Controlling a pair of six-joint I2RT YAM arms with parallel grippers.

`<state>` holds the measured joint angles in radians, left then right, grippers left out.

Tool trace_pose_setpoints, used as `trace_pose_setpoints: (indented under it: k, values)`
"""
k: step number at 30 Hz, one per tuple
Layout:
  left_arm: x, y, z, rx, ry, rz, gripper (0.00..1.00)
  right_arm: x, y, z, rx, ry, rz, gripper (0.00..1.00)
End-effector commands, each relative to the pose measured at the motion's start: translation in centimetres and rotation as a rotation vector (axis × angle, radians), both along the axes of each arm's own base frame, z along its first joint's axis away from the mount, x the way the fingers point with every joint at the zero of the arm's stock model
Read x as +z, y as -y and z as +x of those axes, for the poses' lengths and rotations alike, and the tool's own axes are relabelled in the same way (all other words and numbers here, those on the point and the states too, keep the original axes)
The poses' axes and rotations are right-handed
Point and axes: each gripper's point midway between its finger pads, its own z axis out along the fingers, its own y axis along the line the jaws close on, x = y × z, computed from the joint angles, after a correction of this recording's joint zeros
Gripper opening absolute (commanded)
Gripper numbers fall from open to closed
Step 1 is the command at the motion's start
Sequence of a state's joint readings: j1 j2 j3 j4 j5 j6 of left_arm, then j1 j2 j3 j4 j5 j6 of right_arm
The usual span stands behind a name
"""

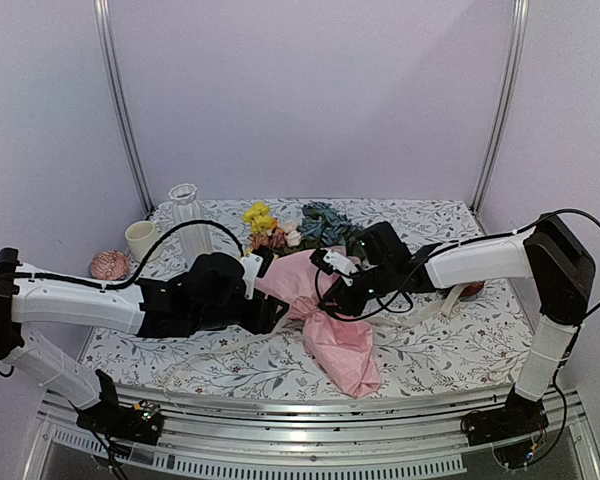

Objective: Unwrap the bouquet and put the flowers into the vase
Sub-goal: Untie the half-tied ribbon from the folded wrapping paper.

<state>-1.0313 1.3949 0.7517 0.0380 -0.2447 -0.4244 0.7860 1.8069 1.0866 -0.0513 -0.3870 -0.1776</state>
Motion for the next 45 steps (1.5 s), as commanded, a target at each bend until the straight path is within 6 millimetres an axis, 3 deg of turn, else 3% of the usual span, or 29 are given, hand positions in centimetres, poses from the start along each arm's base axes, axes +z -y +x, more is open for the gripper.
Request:
trace_pose_setpoints:
  k: [1,5,7,9,18,24,28,32,45]
  values:
    - [0.5,0.5,0.1,0.002,0.002,-0.009,0.64,-1.9,-0.2,-0.4,0.016,-0.001,-0.074,0.26]
    - [0.6,0.5,0.1,-0.002,0.005,-0.008,0.64,-3.2,-0.1,-0.9,0.024,-0.011,-0.123,0.21]
    - [0.7,0.5,0.2,-0.001,0.006,-0.007,0.63,-3.2,-0.1,-1.2,0.036,-0.013,-0.127,0.11]
    - [0.7,0.5,0.2,0.0,0.007,-0.007,0.63,-2.4,0.0,-1.5,0.034,-0.006,-0.097,0.07]
    - [1.0,0.6,0.2,-0.013,0.016,-0.005,0.62,4.1,0.4,-2.1,-0.024,0.096,0.123,0.06]
    - [1.0,0.6,0.1,-0.016,0.019,-0.002,0.62,5.8,1.3,-1.9,-0.094,0.123,0.178,0.06]
    - [0.9,0.7,0.1,-0.019,0.017,-0.003,0.61,5.2,1.6,-2.1,-0.098,0.112,0.163,0.07]
    - [0.9,0.7,0.0,-0.02,0.017,-0.002,0.61,3.5,1.4,-2.5,-0.061,0.072,0.103,0.26]
    - [1.0,0.8,0.0,-0.023,0.018,-0.005,0.64,-1.9,0.5,-2.7,-0.029,0.006,-0.06,0.34]
